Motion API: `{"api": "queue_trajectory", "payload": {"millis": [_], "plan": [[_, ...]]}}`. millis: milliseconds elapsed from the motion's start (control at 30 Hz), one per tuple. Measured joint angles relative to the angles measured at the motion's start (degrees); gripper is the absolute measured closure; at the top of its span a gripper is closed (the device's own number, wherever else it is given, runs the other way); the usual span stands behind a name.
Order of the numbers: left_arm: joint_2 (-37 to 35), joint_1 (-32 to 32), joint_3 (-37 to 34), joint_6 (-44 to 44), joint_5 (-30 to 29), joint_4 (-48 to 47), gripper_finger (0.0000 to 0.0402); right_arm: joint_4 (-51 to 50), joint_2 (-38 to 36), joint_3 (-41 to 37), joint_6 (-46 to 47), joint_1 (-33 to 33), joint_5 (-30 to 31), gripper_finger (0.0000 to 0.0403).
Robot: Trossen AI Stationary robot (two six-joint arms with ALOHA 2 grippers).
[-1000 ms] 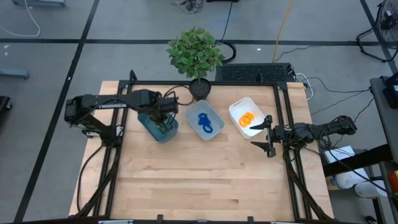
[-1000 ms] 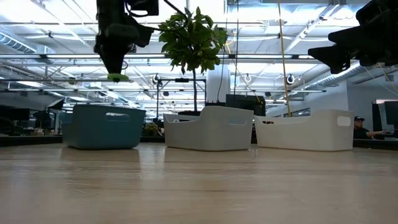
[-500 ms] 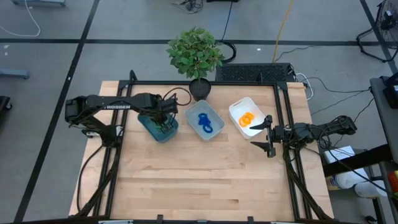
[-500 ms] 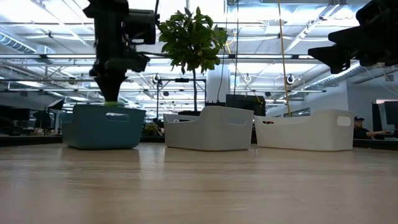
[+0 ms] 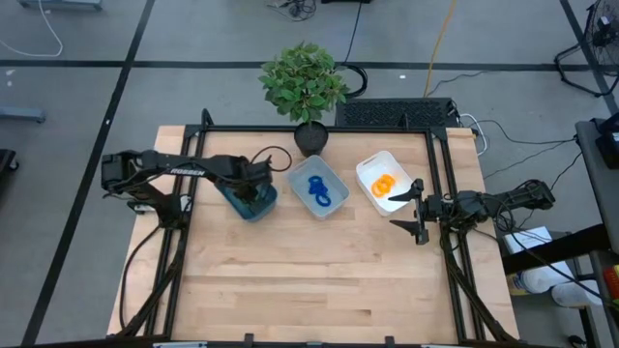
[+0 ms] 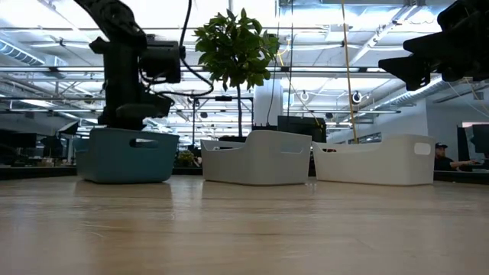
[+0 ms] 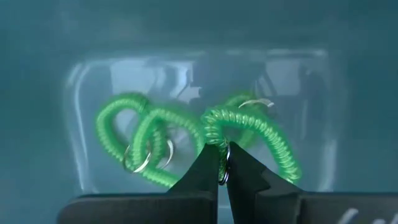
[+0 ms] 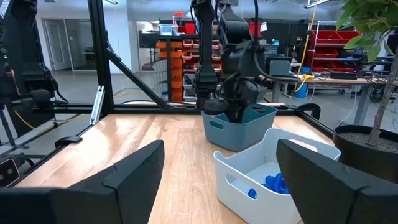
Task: Sort spring keychains
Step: Put the green spring keychain into the blue bin
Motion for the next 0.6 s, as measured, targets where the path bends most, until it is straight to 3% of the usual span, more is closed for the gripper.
{"api": "queue_trajectory", "payload": {"millis": [200,600], "plan": [[0.00,1.46,-2.03,-0.77,-0.01,2.32,0.0384,0.00,0.01,0.02,0.00,-0.01,0.01,0.0105],[0.00,0.93,-2.04,-2.59,-1.65,3.03,0.0194,0.00,0.01,0.00,0.02,-0.01,0.01,0.0105]]}}
